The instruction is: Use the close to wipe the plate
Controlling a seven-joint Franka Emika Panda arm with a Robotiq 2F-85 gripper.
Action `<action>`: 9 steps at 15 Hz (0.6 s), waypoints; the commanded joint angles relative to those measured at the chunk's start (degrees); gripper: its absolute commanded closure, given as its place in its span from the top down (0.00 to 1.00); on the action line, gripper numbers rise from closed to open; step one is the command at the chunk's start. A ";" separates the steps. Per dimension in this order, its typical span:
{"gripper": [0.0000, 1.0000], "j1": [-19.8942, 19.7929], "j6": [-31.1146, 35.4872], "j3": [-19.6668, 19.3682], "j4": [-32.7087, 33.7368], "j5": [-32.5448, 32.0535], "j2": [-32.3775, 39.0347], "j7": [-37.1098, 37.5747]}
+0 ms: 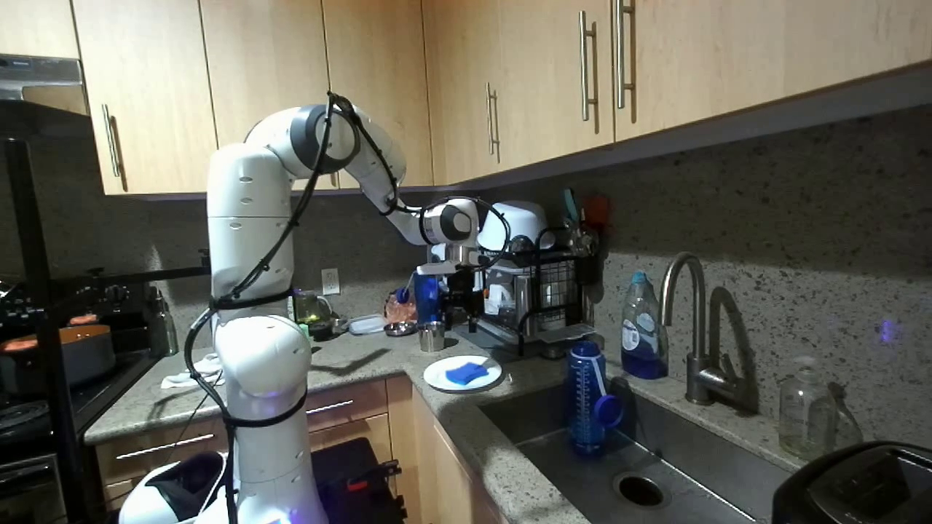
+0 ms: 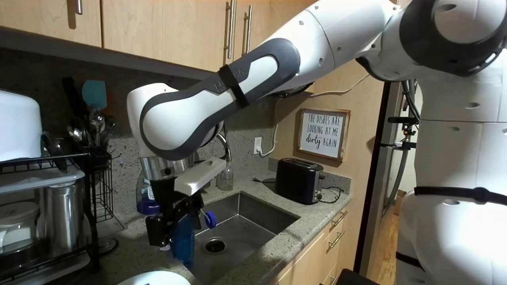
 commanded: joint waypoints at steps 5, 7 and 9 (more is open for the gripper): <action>1.00 4.77 0.99 -0.21 6.86 -0.26 11.32 -0.50; 1.00 4.98 2.43 -0.75 7.35 0.00 13.12 -0.28; 1.00 4.65 5.00 -1.14 7.40 0.68 14.76 -1.06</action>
